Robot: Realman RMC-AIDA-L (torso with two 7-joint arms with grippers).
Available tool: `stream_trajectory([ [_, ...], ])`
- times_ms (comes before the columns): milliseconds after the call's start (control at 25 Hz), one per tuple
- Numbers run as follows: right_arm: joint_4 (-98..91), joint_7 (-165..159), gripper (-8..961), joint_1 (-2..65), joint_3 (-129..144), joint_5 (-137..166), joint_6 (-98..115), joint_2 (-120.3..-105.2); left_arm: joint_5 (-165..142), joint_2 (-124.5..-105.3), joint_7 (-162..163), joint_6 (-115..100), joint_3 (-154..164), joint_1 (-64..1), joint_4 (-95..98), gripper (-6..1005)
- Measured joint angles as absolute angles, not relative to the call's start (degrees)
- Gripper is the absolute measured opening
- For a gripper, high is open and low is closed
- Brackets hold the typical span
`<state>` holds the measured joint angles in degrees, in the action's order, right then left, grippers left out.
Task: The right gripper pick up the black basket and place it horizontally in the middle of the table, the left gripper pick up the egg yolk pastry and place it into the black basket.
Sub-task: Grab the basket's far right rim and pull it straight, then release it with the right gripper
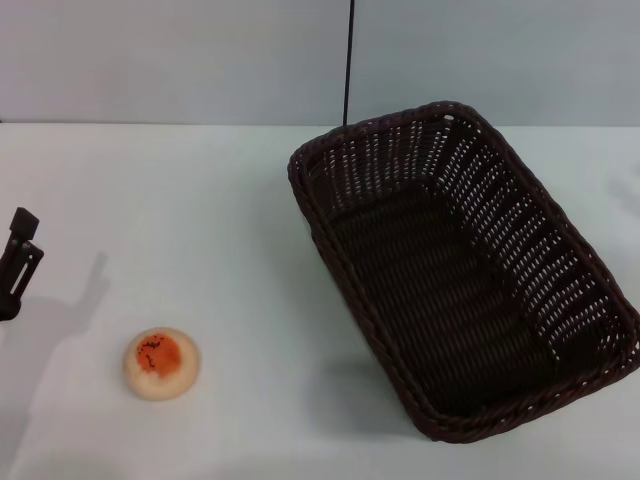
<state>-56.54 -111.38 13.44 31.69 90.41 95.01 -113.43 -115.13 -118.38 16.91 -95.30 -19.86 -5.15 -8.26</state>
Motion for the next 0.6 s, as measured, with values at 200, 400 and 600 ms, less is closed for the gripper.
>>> stream_trajectory([
  [200, -59.47, -129.17, 673, 23.39, 26.56, 112.69, 101.45, -108.27, -115.08, -118.47, 16.75, -94.05, -19.76, -4.87, -8.11, 828],
  [400, -59.71, -137.82, 666, 33.88, 25.89, 133.44, 106.98, -104.10, -115.11, -118.48, 16.73, -93.47, -19.78, -4.63, -8.08, 828],
  [600, -57.72, -141.84, 659, 41.65, 31.88, 144.05, 108.72, -102.74, -115.34, -118.48, 16.71, -93.35, -19.72, -4.39, -8.08, 828],
])
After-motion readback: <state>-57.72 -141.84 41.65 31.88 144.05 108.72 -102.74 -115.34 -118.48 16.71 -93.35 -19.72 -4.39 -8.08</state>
